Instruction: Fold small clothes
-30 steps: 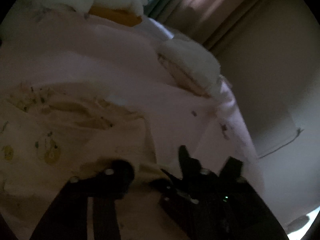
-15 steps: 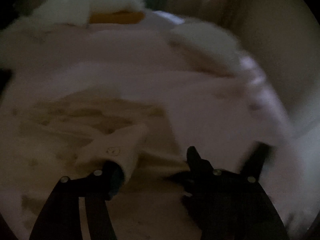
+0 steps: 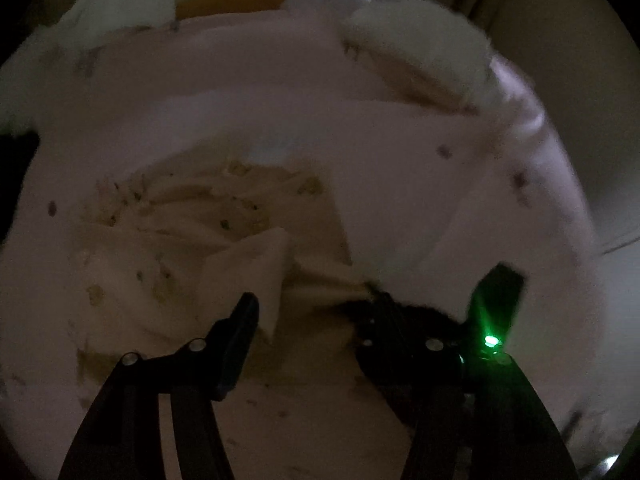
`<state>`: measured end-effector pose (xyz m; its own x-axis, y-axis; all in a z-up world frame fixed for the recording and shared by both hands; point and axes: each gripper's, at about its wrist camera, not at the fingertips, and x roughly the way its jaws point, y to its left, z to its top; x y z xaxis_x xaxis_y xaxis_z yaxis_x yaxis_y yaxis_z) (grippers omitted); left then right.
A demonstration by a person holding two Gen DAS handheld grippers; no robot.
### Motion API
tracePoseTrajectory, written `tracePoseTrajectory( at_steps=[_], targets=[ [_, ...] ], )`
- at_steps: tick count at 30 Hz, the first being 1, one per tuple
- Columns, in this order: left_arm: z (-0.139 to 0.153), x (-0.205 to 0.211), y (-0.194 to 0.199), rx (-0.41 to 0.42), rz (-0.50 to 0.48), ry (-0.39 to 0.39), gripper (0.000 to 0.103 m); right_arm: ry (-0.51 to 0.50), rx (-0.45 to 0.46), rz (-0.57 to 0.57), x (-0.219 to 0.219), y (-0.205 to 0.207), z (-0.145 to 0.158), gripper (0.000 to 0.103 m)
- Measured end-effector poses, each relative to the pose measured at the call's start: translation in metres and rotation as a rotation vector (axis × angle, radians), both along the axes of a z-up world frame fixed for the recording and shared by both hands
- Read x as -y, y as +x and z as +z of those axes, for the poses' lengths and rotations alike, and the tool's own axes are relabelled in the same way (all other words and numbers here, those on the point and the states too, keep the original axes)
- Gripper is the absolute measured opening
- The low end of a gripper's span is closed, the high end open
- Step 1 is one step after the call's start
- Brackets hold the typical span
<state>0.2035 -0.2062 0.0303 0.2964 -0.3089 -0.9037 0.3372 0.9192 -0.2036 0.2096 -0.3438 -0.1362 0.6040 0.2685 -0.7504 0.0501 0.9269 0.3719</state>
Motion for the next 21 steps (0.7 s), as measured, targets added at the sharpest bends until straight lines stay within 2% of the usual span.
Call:
tracePoseTrajectory(
  at_steps=[2, 4, 6, 7, 10, 12, 16, 19, 21],
  targets=[
    [0.009, -0.007, -0.010, 0.003, -0.022, -0.046, 0.060, 0.054, -0.011, -0.004, 0.004, -0.006, 0.001, 0.020],
    [0.017, -0.017, -0.019, 0.037, -0.012, -0.034, 0.060, 0.061, -0.024, 0.001, 0.004, -0.008, 0.004, 0.020],
    [0.021, -0.031, -0.026, 0.094, 0.007, -0.003, 0.060, 0.036, -0.043, 0.000, 0.001, -0.011, 0.010, 0.022],
    [0.022, -0.040, -0.028, 0.119, 0.018, 0.010, 0.060, 0.018, -0.050, 0.002, -0.002, -0.012, 0.015, 0.026],
    [0.017, -0.067, -0.023, 0.114, 0.063, 0.016, 0.060, -0.080, -0.060, 0.040, -0.021, -0.015, 0.030, 0.034],
    [0.007, -0.093, -0.017, 0.091, 0.115, -0.001, 0.060, -0.141, -0.025, 0.068, -0.036, -0.017, 0.045, 0.039],
    [-0.007, -0.140, -0.018, 0.093, 0.207, -0.014, 0.060, -0.199, 0.058, 0.125, -0.073, -0.013, 0.076, 0.057],
    [-0.017, -0.169, -0.019, 0.110, 0.242, -0.029, 0.060, -0.262, 0.107, 0.196, -0.105, -0.004, 0.086, 0.058],
    [-0.023, -0.185, -0.021, 0.135, 0.270, -0.011, 0.060, -0.264, 0.112, 0.291, -0.130, 0.005, 0.084, 0.056]
  ],
)
